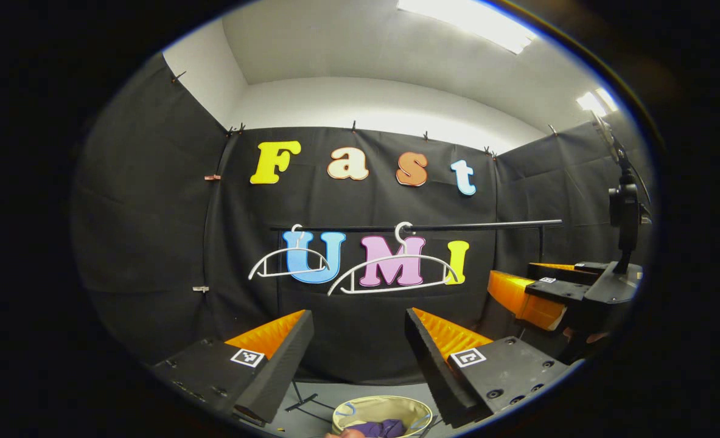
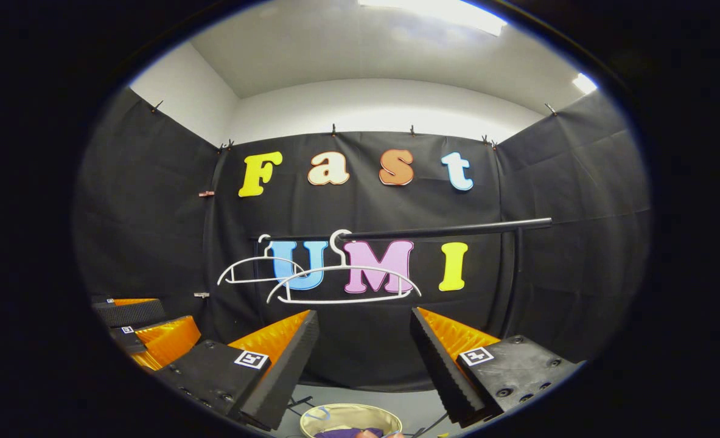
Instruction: Grasp the clothes on the hanger with both hands and then place them into the laundry hamper below.
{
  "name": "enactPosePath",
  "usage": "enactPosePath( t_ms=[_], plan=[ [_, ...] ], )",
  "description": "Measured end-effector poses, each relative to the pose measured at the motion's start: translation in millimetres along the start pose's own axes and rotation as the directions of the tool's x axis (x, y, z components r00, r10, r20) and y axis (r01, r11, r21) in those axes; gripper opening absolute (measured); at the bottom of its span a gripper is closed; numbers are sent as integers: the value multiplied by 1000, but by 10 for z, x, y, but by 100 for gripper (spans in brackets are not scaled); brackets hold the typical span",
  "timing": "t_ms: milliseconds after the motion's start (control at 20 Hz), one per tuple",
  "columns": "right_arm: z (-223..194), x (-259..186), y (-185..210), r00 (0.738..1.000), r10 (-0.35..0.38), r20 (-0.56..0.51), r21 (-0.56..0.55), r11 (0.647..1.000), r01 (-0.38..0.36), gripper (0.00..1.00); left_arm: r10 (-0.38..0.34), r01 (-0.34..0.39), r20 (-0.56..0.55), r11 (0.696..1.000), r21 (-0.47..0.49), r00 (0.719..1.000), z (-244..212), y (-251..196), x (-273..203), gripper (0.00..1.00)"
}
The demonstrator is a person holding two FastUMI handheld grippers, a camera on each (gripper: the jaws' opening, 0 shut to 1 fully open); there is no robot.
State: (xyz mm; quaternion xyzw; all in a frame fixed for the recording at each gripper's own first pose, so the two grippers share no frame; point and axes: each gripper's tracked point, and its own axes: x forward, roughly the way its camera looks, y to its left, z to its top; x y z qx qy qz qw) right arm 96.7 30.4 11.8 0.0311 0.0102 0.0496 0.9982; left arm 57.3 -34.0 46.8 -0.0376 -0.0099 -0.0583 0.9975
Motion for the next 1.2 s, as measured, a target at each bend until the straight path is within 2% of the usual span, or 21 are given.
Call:
enactPosePath(
  t_ms=[1200],
  plan=[
    [-27, -175, -19, 1000, 0, -7, 17, 1000, 0, 98, -62, 62, -25, 998, 15, 998, 42, -36, -80, 95]
  ],
)
